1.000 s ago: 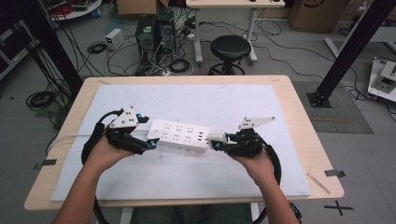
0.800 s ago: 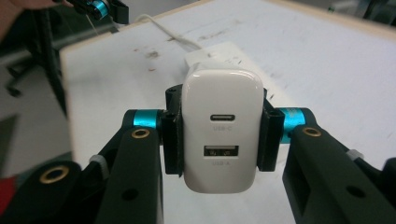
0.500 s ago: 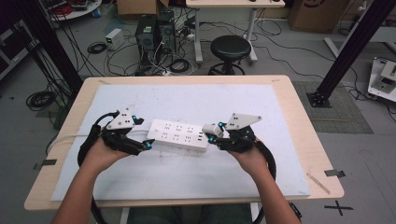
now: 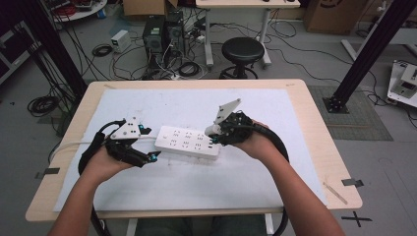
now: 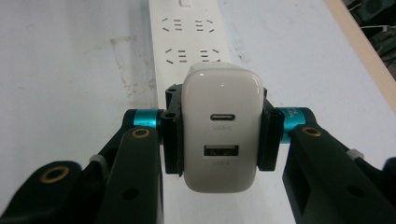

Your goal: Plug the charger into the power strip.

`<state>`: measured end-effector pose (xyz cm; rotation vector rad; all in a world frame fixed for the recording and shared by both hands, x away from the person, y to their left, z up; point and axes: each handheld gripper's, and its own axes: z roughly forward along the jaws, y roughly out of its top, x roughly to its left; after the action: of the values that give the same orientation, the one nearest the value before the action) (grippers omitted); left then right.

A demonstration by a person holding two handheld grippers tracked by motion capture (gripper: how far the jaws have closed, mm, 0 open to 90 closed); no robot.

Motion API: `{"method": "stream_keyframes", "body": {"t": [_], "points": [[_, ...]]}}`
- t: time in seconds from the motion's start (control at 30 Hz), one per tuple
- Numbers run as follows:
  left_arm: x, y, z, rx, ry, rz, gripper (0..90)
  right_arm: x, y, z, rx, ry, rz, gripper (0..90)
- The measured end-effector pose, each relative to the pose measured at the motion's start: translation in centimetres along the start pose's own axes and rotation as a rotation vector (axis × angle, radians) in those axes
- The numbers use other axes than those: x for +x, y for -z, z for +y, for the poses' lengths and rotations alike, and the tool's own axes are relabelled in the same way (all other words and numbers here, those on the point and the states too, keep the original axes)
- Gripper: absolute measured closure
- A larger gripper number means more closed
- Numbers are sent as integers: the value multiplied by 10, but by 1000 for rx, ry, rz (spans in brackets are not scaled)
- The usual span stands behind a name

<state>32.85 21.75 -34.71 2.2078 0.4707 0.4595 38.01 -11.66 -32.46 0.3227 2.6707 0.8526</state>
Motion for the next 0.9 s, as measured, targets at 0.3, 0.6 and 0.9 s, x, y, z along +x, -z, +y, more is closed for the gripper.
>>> {"method": "stream_keyframes", "body": {"t": [0.3,0.6,0.9], "points": [[9,2,-10,51,15,15,184,-15,-34,37,193,110,142,631],[13,6,-18,54,31,25,184,-32,-71,49,329,144,199,631],[15,8,-27,43,58,38,184,-38,-90,52,379,132,227,631]]}}
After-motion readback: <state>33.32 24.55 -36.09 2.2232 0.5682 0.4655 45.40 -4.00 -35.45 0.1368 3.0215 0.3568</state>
